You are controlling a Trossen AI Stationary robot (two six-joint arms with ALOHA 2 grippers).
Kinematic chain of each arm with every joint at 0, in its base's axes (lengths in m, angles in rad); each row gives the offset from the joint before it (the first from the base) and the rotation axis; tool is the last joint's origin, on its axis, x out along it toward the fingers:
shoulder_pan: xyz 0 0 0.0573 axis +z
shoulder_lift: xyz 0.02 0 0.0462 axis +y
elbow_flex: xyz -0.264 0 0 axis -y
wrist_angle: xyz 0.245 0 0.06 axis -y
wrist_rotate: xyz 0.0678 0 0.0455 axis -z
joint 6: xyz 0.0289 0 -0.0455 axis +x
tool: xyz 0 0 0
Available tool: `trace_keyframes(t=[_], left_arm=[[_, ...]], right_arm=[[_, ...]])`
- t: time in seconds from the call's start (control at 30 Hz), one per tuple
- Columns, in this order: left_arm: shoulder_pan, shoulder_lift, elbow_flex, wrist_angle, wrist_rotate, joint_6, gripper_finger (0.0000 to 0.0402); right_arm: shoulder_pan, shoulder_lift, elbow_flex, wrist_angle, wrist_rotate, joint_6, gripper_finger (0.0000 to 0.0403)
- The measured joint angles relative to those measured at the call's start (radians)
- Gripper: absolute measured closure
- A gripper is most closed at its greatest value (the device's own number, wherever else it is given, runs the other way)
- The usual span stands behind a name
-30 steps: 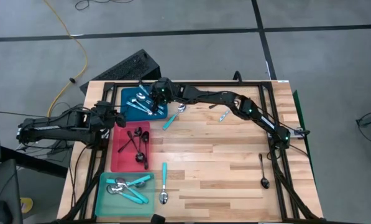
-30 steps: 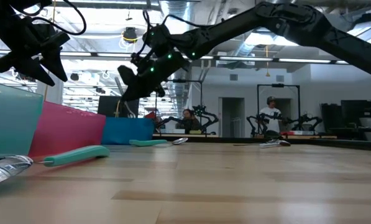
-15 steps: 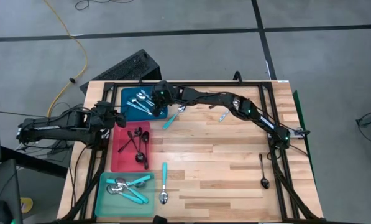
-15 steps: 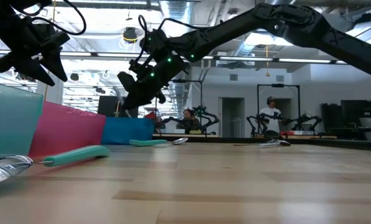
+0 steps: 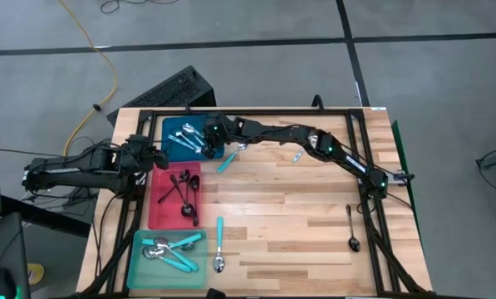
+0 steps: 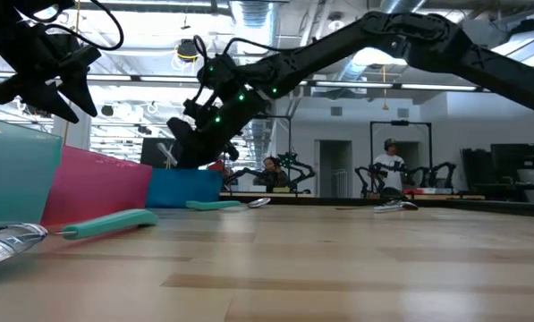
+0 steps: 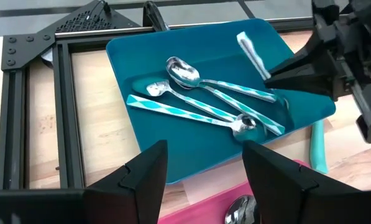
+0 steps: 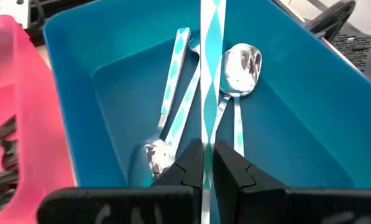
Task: Sort silverware by color (type)
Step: Put the blue patterned spoon into the blue bin
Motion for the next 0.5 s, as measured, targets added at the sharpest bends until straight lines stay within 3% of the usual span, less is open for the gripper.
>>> trace_keyframes(t=[0.5], left_arm=[[0.000, 0.000, 0.000, -0.017, 0.006, -0.017, 0.0207]], right_arm=[[-0.001, 0.019, 0.000, 0.047, 0.003, -0.011, 0.0349]])
